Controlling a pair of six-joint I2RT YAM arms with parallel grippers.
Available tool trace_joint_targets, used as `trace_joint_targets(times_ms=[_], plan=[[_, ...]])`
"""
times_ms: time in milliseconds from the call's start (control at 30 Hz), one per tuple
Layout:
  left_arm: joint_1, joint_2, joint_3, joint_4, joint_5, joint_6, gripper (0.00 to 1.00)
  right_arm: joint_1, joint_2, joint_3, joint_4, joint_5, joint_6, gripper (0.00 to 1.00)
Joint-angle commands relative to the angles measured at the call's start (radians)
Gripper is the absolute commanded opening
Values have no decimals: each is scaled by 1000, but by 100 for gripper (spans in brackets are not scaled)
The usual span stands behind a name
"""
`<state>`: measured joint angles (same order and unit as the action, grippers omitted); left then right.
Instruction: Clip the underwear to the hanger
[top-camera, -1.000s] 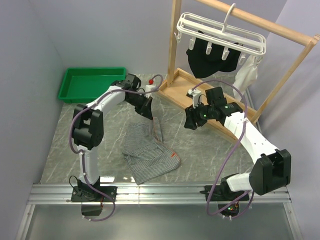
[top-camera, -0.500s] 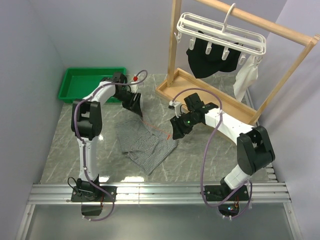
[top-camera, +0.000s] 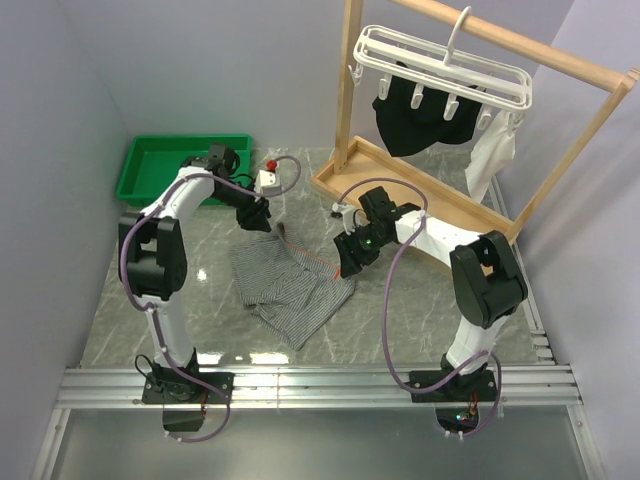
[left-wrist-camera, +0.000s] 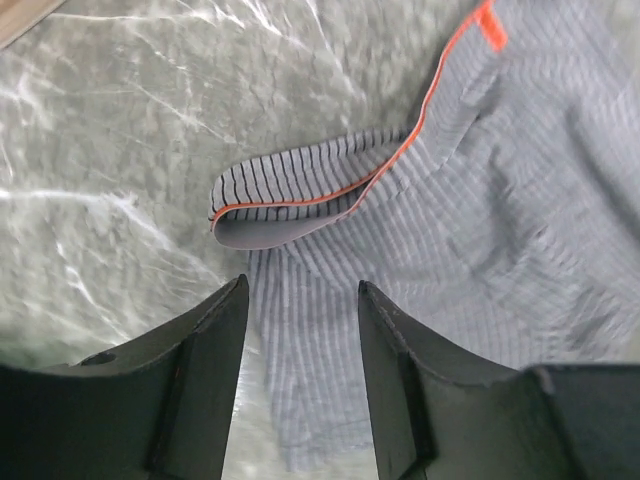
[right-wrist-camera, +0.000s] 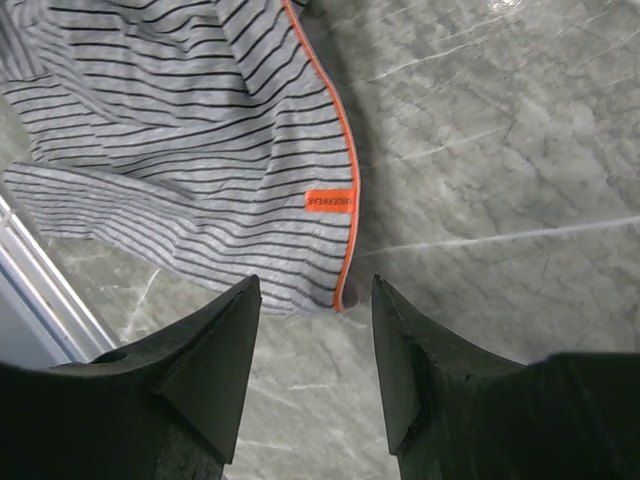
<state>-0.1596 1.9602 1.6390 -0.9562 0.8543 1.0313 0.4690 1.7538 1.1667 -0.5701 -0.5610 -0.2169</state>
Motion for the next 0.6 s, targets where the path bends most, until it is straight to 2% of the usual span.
trace_joint_targets(times_ms=[0,267,567], plan=[[-18,-8,-19,10,-9,237,53,7,19,44,29,16,1,56],[-31,108,53,125,-63,63,54,8,29,31,-30,-17,-10,49],[-73,109,-34,189,-126,211,59,8,59,57,-114,-65,-33,49]])
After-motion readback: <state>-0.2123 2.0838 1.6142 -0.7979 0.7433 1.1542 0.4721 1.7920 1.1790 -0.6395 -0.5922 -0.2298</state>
